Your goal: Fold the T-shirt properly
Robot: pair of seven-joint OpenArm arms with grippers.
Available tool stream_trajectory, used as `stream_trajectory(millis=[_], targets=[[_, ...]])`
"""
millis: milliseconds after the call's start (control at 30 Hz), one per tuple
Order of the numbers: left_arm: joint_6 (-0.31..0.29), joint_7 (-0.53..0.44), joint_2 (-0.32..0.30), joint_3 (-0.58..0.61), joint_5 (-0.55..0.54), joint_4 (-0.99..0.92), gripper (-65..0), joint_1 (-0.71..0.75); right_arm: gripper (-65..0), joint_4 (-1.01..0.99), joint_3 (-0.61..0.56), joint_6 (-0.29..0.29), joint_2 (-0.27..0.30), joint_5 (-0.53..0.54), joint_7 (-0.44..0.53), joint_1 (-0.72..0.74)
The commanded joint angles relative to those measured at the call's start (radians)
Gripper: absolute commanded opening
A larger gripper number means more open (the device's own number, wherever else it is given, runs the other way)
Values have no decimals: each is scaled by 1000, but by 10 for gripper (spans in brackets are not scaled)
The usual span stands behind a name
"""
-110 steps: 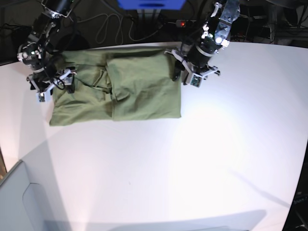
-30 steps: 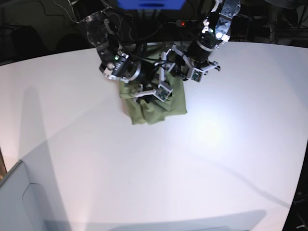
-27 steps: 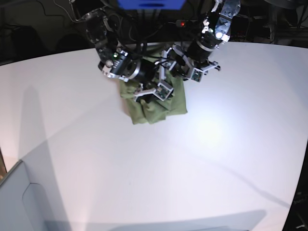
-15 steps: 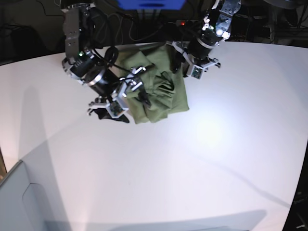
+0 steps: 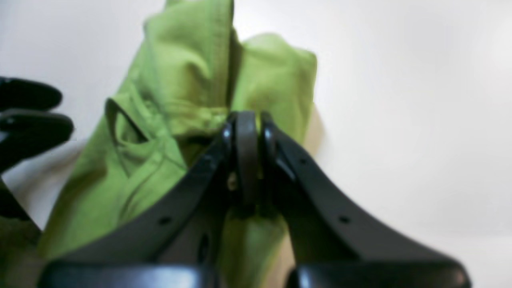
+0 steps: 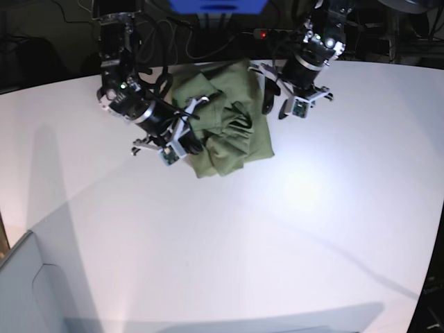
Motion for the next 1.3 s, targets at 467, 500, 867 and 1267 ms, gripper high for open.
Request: stream_trajectory(millis=[467,500,867,1267], targets=[[2,-23,25,-324,-91,100,-438,74,-649,-104,-306,4,-49,15,34,97],[2,-23,25,-349,-123,99,-438,79,-649,-96,-325,4,-47,15,34,100],[2,-21,19,-426,-280,90,-437,79,-648,179,-137,2,38,17,25,11],[2,-21,23,-380,-278,74,-437,51,-469,199,111,8,89,15,-69,-59]])
